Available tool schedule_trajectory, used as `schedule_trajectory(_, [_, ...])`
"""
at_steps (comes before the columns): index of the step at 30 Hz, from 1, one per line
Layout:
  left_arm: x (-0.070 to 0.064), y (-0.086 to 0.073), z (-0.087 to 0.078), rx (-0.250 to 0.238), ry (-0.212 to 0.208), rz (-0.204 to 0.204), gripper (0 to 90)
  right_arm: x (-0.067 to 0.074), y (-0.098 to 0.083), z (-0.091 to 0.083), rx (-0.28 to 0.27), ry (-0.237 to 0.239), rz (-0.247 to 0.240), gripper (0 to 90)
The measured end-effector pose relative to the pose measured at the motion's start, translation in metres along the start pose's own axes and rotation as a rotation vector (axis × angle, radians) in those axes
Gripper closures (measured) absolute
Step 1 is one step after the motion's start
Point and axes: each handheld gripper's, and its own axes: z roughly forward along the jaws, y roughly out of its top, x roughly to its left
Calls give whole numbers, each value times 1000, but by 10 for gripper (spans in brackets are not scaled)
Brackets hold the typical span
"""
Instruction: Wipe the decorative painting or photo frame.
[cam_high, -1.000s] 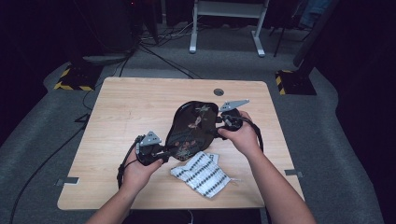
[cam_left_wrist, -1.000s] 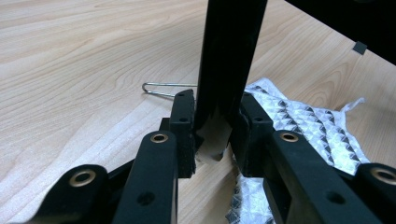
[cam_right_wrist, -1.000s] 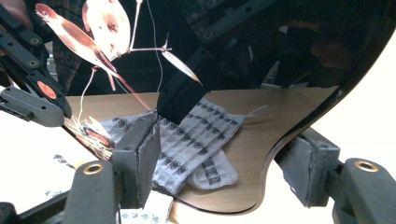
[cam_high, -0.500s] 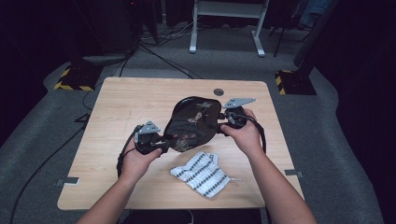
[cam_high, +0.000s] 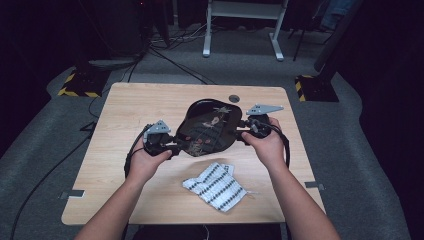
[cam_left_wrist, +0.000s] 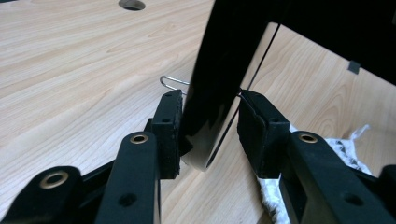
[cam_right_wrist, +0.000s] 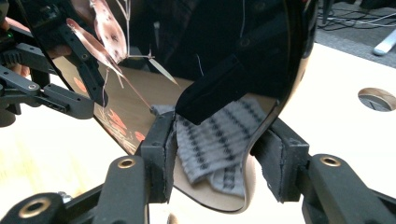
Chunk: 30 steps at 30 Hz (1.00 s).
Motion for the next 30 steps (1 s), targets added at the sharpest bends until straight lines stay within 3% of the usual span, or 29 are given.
schedule_trajectory(5, [5, 2, 2, -10, -15, -3, 592, 3, -2, -5, -13, -20, 18, 541])
schedule_trajectory(23, [24, 13, 14, 51, -60, 44, 530, 13, -12, -12, -13, -56, 81, 567])
schedule_trajectory(30, [34, 12, 25, 72, -106, 49, 521, 14, -19, -11, -14, -60, 106, 567])
